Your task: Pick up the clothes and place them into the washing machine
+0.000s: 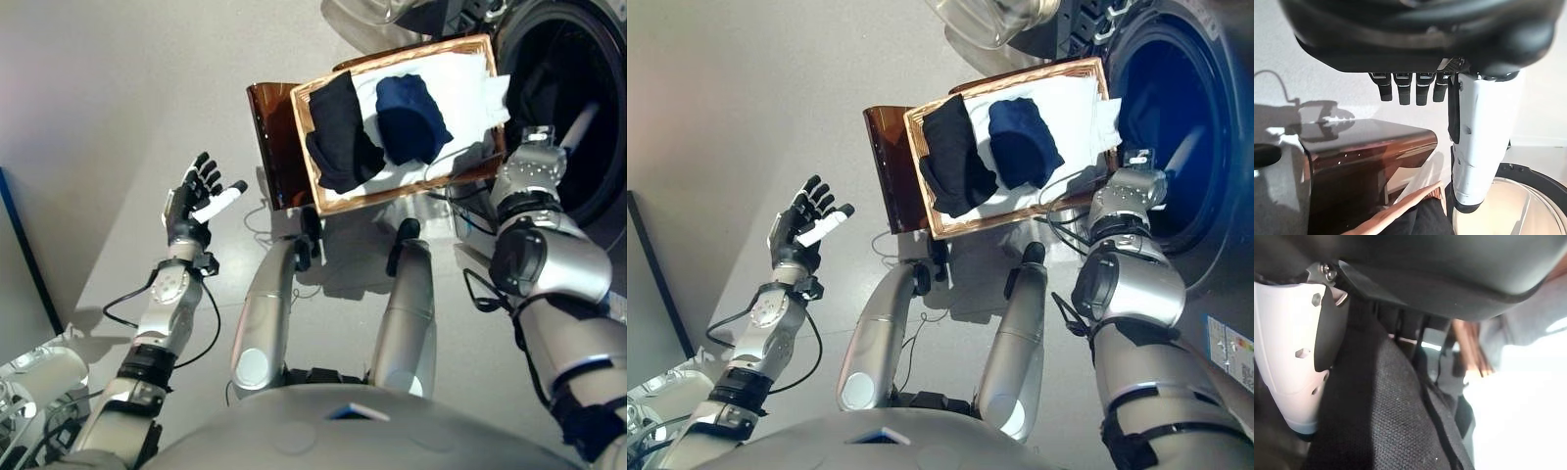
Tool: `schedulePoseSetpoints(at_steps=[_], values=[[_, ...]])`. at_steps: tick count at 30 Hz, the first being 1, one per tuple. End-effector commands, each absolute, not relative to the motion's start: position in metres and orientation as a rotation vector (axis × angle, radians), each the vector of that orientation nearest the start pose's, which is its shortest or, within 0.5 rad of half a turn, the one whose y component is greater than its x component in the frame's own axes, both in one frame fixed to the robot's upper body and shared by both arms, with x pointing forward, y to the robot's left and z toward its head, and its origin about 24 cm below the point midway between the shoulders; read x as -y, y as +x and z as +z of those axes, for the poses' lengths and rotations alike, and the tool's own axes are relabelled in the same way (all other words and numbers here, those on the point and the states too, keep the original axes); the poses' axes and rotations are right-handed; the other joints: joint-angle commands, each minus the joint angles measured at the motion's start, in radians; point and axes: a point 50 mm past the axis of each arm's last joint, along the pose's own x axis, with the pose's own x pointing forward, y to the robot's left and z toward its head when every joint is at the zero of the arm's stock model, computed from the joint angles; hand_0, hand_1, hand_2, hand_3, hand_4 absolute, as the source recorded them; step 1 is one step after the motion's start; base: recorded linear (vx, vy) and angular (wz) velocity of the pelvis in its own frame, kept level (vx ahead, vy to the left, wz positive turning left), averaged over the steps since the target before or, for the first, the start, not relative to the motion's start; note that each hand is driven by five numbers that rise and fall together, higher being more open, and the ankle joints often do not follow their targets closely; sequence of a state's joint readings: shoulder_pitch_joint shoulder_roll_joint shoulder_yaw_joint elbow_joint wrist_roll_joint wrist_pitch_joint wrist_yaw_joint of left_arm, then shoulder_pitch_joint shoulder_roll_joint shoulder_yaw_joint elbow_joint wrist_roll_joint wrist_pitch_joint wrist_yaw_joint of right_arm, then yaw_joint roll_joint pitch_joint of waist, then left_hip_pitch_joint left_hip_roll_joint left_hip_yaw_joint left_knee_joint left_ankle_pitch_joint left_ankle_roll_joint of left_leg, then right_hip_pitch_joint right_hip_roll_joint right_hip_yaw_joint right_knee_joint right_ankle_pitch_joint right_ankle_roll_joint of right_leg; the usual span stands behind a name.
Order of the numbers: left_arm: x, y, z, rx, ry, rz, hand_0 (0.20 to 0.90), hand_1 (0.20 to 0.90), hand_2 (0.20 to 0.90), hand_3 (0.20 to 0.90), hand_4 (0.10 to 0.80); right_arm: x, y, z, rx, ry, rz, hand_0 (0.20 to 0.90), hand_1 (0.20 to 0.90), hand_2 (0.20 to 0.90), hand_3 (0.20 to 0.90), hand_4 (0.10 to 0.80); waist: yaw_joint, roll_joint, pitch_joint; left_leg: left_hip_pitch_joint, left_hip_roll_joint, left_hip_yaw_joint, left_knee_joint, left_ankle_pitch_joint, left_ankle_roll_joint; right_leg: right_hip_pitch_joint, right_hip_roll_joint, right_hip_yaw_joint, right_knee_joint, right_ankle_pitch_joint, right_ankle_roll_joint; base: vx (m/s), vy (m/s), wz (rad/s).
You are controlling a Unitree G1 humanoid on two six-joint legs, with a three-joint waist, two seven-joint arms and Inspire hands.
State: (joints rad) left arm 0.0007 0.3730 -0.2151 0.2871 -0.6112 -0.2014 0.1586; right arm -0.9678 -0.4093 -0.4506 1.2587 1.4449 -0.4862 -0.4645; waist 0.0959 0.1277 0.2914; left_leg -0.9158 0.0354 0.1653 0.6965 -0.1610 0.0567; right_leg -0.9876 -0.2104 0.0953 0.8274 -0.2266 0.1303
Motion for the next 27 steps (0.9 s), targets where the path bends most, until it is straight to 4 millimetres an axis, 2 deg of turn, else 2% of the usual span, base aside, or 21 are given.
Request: schedulePoseSetpoints(at_steps=[1,3,4,9,14,15,17,18,19,20,21,22,23,25,26,27], values=[[-0.22,0.24,0.006,-0.092,-0.22,0.172,0.9,0.9,0.9,0.9,0.8,0.351,0.334,0.119,0.416,1.522,-1.248,0.2,0.2,0.2,0.2,0.3,-0.01,0.05,-0.059,0.055,-0.005,-0.043,-0.018,-0.067,-0.073,0.003,0.023,-0.012,-0.051,0.05,-0.061,0.0,0.0,0.0],[-0.22,0.239,0.004,-0.099,-0.222,0.169,0.9,0.9,0.9,0.9,0.8,0.355,0.332,0.128,0.457,1.538,-1.25,0.2,0.2,0.2,0.2,0.3,-0.007,0.056,-0.067,0.063,-0.006,-0.043,-0.017,-0.085,-0.077,0.003,0.024,-0.002,-0.042,0.028,-0.058,0.051,0.012,-0.01],[-0.221,0.238,0.005,-0.099,-0.22,0.171,0.9,0.9,0.9,0.9,0.8,0.359,0.33,0.131,0.476,1.526,-1.257,0.2,0.2,0.2,0.2,0.3,-0.01,0.058,-0.062,0.055,-0.006,-0.036,-0.016,-0.069,-0.074,-0.005,0.022,-0.002,-0.045,0.046,-0.062,0.082,0.017,-0.01],[-0.227,0.234,0.007,-0.087,-0.212,0.177,0.9,0.9,0.9,0.9,0.8,0.386,0.317,0.17,0.62,1.429,-1.255,0.2,0.2,0.2,0.2,0.3,-0.012,0.064,-0.076,0.058,-0.008,-0.037,-0.009,-0.089,-0.078,-0.007,0.02,0.008,-0.032,0.023,-0.058,0.014,0.008,-0.05],[-0.233,0.231,0.007,-0.084,-0.197,0.193,0.9,0.9,0.9,0.9,0.8,0.403,0.304,0.204,0.77,1.345,-1.228,0.2,0.2,0.2,0.2,0.3,-0.021,0.059,-0.08,0.047,-0.004,-0.028,-0.015,-0.067,-0.075,-0.016,0.019,0.004,-0.039,0.047,-0.061,0.0,-0.004,0.02],[-0.233,0.231,0.007,-0.081,-0.195,0.195,0.9,0.9,0.9,0.9,0.8,0.405,0.302,0.208,0.789,1.333,-1.222,0.2,0.2,0.2,0.2,0.3,-0.02,0.056,-0.086,0.056,-0.004,-0.033,-0.016,-0.082,-0.079,-0.009,0.021,0.005,-0.034,0.03,-0.059,-0.064,-0.006,-0.02],[-0.233,0.231,0.007,-0.083,-0.195,0.199,0.9,0.9,0.9,0.9,0.8,0.404,0.302,0.212,0.8,1.311,-1.214,0.2,0.2,0.2,0.2,0.3,-0.024,0.051,-0.082,0.048,-0.002,-0.03,-0.016,-0.067,-0.077,-0.017,0.021,0.004,-0.038,0.049,-0.063,0.002,-0.006,-0.02],[-0.234,0.231,0.007,-0.083,-0.195,0.2,0.9,0.9,0.9,0.9,0.8,0.404,0.303,0.211,0.796,1.305,-1.214,0.2,0.2,0.2,0.2,0.3,-0.023,0.05,-0.088,0.056,-0.001,-0.035,-0.014,-0.086,-0.081,-0.01,0.023,0.006,-0.033,0.028,-0.06,0.0,0.0,0.0],[-0.233,0.232,0.007,-0.083,-0.194,0.2,0.9,0.9,0.9,0.9,0.8,0.403,0.304,0.21,0.786,1.299,-1.214,0.2,0.2,0.2,0.2,0.3,-0.025,0.05,-0.082,0.046,0.001,-0.029,-0.014,-0.068,-0.077,-0.019,0.021,0.002,-0.039,0.049,-0.064,0.091,-0.018,0.01],[-0.233,0.232,0.007,-0.082,-0.194,0.201,0.9,0.9,0.9,0.9,0.8,0.402,0.304,0.21,0.786,1.299,-1.212,0.2,0.2,0.2,0.2,0.3,-0.023,0.05,-0.088,0.055,0.0,-0.035,-0.014,-0.087,-0.081,-0.012,0.024,0.005,-0.033,0.029,-0.06,-0.099,-0.013,0.0],[-0.233,0.233,0.008,-0.073,-0.192,0.195,0.9,0.9,0.9,0.9,0.8,0.4,0.308,0.209,0.769,1.264,-1.189,0.2,0.2,0.2,0.2,0.3,-0.024,0.048,-0.08,0.043,0.001,-0.03,-0.011,-0.069,-0.077,-0.021,0.023,0.001,-0.037,0.048,-0.064,0.0,0.0,0.0],[-0.232,0.233,0.009,-0.066,-0.193,0.195,0.9,0.9,0.9,0.9,0.8,0.398,0.31,0.207,0.749,1.235,-1.174,0.447,0.447,0.447,0.447,0.476,-0.024,0.047,-0.079,0.041,0.002,-0.03,-0.01,-0.069,-0.077,-0.022,0.024,0.0,-0.037,0.048,-0.065,-0.112,-0.021,-0.03],[-0.232,0.234,0.009,-0.063,-0.195,0.197,0.9,0.9,0.9,0.9,0.8,0.395,0.312,0.205,0.74,1.218,-1.165,0.9,0.9,0.9,0.9,0.8,-0.025,0.046,-0.079,0.038,0.002,-0.03,-0.012,-0.065,-0.077,-0.025,0.024,0.0,-0.04,0.053,-0.065,0.059,-0.022,-0.03],[-0.232,0.235,0.011,-0.05,-0.195,0.195,0.9,0.9,0.9,0.9,0.8,0.392,0.315,0.2,0.71,1.196,-1.149,0.9,0.9,0.9,0.9,0.8,-0.022,0.046,-0.082,0.044,0.003,-0.034,-0.006,-0.086,-0.08,-0.018,0.026,0.0,-0.031,0.03,-0.062,0.037,-0.01,-0.01],[-0.233,0.234,0.011,-0.047,-0.194,0.198,0.9,0.9,0.9,0.9,0.8,0.39,0.317,0.197,0.695,1.176,-1.14,0.9,0.9,0.9,0.9,0.8,-0.024,0.045,-0.076,0.034,0.004,-0.03,-0.004,-0.068,-0.076,-0.026,0.025,-0.003,-0.035,0.05,-0.066,0.0,0.0,0.0],[-0.234,0.234,0.012,-0.042,-0.195,0.201,0.9,0.9,0.9,0.9,0.8,0.389,0.318,0.196,0.69,1.162,-1.13,0.9,0.9,0.9,0.9,0.8,-0.021,0.045,-0.08,0.04,0.004,-0.035,-0.004,-0.082,-0.078,-0.021,0.027,-0.001,-0.032,0.036,-0.063,0.0,0.0,0.0]])
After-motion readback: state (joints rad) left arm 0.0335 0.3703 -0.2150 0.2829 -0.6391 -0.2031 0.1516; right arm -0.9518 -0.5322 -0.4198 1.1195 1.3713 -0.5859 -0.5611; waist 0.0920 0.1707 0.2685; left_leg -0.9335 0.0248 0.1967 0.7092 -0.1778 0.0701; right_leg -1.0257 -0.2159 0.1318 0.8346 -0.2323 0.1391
